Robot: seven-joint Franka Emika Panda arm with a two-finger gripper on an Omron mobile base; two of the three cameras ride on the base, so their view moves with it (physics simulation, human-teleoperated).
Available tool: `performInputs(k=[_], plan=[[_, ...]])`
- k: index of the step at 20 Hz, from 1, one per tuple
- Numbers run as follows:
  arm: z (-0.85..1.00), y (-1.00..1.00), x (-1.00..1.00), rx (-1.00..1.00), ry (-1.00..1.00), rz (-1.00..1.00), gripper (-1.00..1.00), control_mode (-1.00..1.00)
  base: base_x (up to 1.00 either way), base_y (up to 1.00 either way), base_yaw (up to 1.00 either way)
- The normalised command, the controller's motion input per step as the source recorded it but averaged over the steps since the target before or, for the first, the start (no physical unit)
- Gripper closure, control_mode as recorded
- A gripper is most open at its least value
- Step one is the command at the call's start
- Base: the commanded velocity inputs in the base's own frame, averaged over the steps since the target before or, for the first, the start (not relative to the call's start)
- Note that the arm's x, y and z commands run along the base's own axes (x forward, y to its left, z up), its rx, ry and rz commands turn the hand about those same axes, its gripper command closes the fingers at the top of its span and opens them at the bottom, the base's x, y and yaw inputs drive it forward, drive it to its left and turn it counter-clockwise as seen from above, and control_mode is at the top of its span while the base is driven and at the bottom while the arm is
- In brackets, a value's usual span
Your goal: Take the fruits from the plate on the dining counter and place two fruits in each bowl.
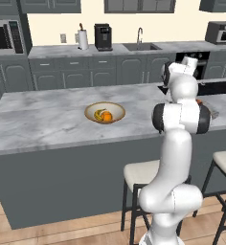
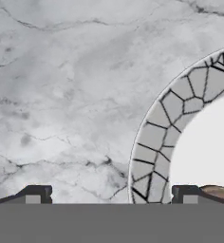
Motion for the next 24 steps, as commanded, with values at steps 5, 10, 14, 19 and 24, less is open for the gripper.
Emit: performInputs(k=[5,10,14,19,24], plan=[[-0.33,-0.69,0.16,0.0,0.0,0.12,-1.0,-1.0,0.0,0.0,0.0],[-0.2,-0.58,0.3,0.0,0.0,0.08,-1.0,-1.0,0.0,0.0,0.0],[-0.08,-0.57,0.35,0.0,0.0,0.05,-1.0,-1.0,0.0,0.0,0.0],[-0.18,-0.4,0.08,0.0,0.0,0.04,-1.0,-1.0,0.0,0.0,0.0],[-0.14,-0.04,-0.03,0.0,0.0,0.0,-1.0,-1.0,0.0,0.0,0.0]])
